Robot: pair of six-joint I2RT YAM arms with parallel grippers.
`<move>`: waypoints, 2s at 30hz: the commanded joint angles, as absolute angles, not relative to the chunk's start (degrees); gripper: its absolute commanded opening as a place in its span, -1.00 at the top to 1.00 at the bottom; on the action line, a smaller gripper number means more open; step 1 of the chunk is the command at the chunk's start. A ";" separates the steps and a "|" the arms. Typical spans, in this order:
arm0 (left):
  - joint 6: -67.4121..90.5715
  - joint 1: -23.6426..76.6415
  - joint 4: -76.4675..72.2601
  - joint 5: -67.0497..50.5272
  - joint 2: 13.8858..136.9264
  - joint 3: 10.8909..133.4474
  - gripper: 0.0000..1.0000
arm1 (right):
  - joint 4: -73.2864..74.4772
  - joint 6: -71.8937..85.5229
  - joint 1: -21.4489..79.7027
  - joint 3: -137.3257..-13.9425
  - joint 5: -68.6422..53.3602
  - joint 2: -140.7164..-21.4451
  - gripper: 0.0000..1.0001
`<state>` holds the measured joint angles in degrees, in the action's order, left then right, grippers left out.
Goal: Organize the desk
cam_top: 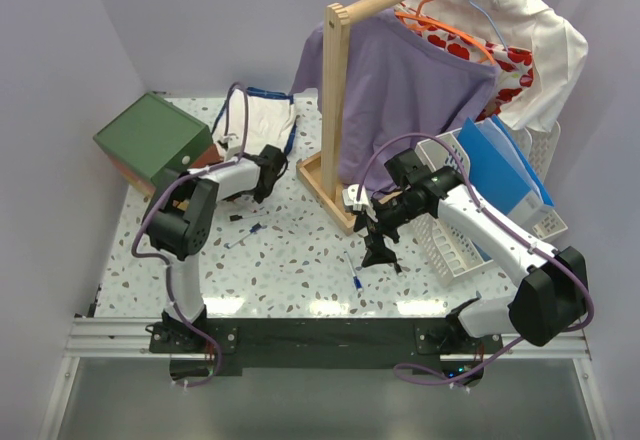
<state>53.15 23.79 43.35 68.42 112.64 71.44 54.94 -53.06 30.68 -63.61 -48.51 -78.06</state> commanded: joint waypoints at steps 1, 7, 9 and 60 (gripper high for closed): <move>45.81 23.12 37.02 70.14 112.59 71.37 -0.36 | 55.81 -54.49 30.67 -64.78 -48.96 -77.78 -0.97; 36.74 21.98 30.24 67.24 112.85 69.70 -0.33 | 55.81 -54.67 30.59 -64.78 -48.96 -77.52 -0.97; 35.86 21.54 29.97 66.36 113.29 69.70 -0.33 | 55.90 -54.76 30.59 -64.78 -48.96 -77.52 -0.97; 54.49 32.07 41.22 62.58 107.49 64.16 0.69 | 56.43 -55.02 30.59 -65.04 -49.22 -77.25 -0.97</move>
<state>47.29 29.74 38.83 63.70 109.49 64.79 56.03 -53.69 30.68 -63.61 -48.53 -78.06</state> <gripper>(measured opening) 0.235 0.986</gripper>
